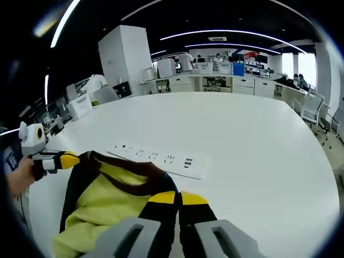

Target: Fold the garment on the visible template until the final outline fits inside the template.

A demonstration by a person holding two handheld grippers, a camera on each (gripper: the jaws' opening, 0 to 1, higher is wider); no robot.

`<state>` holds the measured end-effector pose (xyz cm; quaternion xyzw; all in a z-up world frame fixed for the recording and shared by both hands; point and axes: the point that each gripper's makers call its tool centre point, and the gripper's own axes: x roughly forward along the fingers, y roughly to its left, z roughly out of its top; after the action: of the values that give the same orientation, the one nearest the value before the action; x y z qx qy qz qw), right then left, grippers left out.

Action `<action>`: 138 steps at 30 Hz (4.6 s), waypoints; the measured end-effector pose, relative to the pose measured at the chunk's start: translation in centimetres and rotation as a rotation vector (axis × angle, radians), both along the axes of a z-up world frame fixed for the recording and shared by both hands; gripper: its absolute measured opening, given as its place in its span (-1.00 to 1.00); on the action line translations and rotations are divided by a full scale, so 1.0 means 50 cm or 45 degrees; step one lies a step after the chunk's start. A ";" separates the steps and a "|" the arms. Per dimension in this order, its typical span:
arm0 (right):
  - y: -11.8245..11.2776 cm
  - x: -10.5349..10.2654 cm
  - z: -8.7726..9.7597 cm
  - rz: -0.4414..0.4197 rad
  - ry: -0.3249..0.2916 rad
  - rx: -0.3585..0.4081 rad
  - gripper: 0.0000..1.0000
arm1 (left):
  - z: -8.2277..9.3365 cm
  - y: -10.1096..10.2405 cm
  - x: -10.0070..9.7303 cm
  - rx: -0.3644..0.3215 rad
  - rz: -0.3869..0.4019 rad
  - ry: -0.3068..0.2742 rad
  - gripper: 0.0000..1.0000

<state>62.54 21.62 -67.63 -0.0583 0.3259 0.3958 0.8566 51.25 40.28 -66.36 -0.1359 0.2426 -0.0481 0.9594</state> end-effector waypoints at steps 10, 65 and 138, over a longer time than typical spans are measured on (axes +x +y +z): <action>0.012 0.013 -0.048 -0.034 -0.003 -0.050 -1.00 | -0.064 0.016 0.025 0.056 0.041 0.088 -1.00; -0.066 -0.295 0.059 0.225 0.299 0.169 0.32 | 0.033 -0.120 -0.202 0.127 -0.181 -0.001 0.07; -0.141 -0.328 -0.010 0.118 0.287 0.223 -1.00 | -0.057 -0.055 -0.302 0.348 -0.013 0.203 -1.00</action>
<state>46.16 14.56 -68.14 0.0466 0.3811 0.4659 0.7972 36.13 37.51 -69.20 -0.0062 0.3230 -0.0084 0.9463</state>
